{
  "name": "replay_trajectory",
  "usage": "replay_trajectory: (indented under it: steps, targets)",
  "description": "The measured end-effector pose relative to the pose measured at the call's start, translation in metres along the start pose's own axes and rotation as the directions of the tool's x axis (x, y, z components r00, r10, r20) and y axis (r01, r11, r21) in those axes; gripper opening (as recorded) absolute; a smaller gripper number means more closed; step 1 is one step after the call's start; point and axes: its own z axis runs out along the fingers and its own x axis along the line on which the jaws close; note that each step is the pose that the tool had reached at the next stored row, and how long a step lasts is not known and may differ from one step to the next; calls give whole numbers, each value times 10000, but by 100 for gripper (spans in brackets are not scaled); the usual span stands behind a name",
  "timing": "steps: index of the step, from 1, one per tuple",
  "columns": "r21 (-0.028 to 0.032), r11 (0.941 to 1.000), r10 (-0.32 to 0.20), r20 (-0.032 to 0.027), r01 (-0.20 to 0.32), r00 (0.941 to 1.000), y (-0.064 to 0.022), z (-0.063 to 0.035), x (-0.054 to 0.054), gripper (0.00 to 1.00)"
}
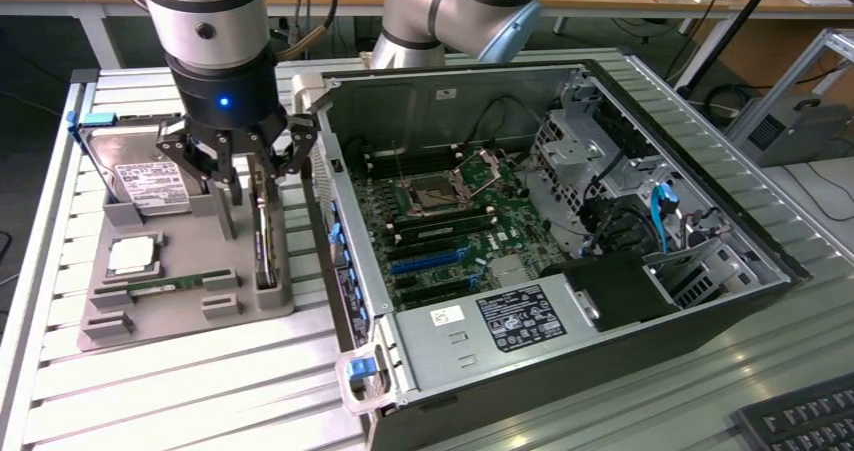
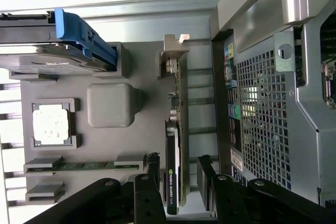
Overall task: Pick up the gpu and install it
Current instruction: 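Pick up the gpu and move the gpu toward the slot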
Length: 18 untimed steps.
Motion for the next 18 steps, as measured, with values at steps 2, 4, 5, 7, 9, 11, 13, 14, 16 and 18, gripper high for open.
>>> replay_trajectory:
  steps: [2,4,5,7,9,11,13,14,16,18]
  targets:
    - [0,10000,0,0,0,10000,0,6,0,42]
    - [1,10000,-1,0,1,10000,0,12,0,42]
    - [1,10000,0,1,0,10000,-1,17,0,42]
    - [2,10000,0,0,0,10000,-1,23,1,42]
    - [2,10000,-1,0,1,10000,-1,28,1,42]
    - [3,10000,0,0,0,10000,-1,37,1,42]
    - [3,10000,0,0,0,10000,-1,42,1,42]
    - [3,10000,0,0,0,10000,-1,45,1,42]
    - [3,10000,0,0,0,10000,-2,50,1,42]
    - [3,10000,0,0,0,10000,-2,55,1,42]
